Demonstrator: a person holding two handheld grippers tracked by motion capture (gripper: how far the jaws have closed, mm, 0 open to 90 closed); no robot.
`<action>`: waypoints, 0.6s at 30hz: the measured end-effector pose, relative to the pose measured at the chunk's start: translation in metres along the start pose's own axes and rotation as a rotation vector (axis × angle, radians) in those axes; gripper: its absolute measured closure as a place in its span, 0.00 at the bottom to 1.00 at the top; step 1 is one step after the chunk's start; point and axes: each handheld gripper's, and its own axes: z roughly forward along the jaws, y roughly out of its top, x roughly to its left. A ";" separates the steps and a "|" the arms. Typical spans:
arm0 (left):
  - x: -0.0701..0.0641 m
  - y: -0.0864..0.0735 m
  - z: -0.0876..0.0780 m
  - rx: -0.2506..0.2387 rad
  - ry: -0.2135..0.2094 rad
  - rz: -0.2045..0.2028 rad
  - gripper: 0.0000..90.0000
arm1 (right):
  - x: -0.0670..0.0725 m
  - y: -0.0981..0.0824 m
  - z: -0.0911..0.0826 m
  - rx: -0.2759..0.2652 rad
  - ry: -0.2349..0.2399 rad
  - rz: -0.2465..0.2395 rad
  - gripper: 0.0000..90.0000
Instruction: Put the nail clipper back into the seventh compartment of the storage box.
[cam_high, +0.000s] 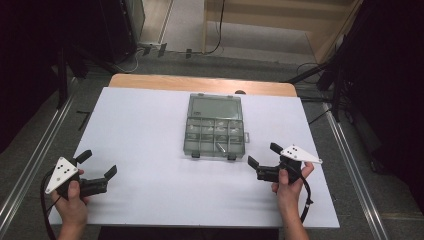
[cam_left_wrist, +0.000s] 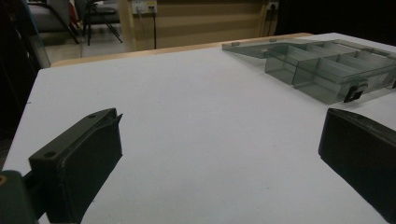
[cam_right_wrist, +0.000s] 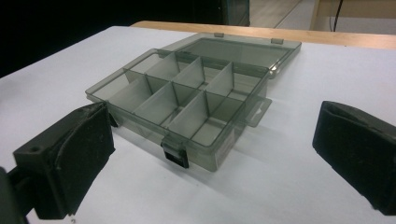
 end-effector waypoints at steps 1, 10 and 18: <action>0.000 0.000 0.000 0.000 0.001 -0.001 0.00 | -0.001 -0.001 -0.001 -0.002 -0.003 -0.001 0.00; 0.000 0.000 0.000 0.000 0.001 0.000 0.00 | -0.012 -0.013 -0.021 -0.006 -0.028 0.014 0.00; 0.000 0.000 0.000 0.001 0.003 0.001 0.00 | -0.021 -0.021 -0.044 -0.022 -0.062 0.028 0.00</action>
